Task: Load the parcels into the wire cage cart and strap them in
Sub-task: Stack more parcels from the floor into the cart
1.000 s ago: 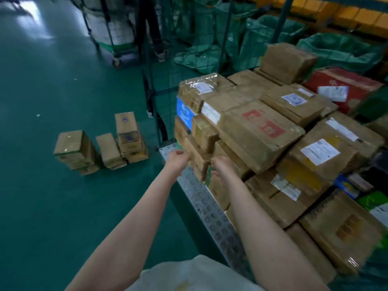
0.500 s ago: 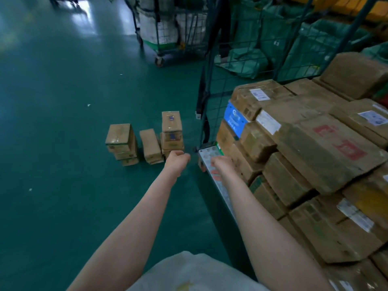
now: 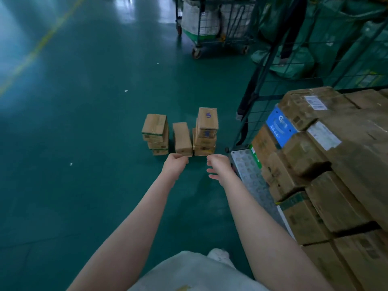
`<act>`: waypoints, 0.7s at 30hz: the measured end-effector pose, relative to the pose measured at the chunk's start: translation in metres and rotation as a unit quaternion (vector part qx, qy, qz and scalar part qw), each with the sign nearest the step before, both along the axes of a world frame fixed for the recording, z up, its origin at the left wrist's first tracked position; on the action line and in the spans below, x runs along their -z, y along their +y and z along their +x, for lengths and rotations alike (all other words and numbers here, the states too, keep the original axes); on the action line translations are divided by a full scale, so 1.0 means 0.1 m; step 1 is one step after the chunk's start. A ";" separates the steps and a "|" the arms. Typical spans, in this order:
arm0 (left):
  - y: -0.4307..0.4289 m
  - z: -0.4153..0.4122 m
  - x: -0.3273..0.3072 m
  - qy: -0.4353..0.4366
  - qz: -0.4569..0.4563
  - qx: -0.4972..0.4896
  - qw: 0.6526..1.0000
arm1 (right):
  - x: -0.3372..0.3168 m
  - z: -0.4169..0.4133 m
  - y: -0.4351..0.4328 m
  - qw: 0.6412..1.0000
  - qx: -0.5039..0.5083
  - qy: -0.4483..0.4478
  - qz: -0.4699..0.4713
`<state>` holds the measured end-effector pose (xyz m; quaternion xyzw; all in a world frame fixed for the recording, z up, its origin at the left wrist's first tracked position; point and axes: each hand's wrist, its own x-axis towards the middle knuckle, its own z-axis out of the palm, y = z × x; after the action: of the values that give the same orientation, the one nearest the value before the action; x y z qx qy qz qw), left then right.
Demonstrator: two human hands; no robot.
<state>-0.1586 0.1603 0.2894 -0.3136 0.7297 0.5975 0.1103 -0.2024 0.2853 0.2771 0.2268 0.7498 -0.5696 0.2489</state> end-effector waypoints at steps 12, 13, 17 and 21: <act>-0.51 -0.89 0.08 -0.006 0.016 -0.072 0.997 | 0.10 -1.08 -0.53 0.998 -0.061 -0.011 -0.010; -0.53 -0.96 0.08 -0.006 0.017 -0.074 0.997 | 0.10 -1.17 -0.54 0.998 -0.066 -0.009 -0.011; -0.64 -1.37 0.09 -0.009 0.026 -0.107 0.994 | 0.08 -1.63 -0.66 0.994 -0.105 -0.013 -0.004; -0.67 -1.73 0.12 -0.020 0.032 -0.138 0.990 | 0.10 -2.08 -0.75 0.991 -0.130 -0.012 0.005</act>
<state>-0.3319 0.0933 0.2770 -0.4194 0.6573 0.6240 0.0516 -0.4099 0.2104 0.2675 0.1355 0.7728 -0.5256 0.3290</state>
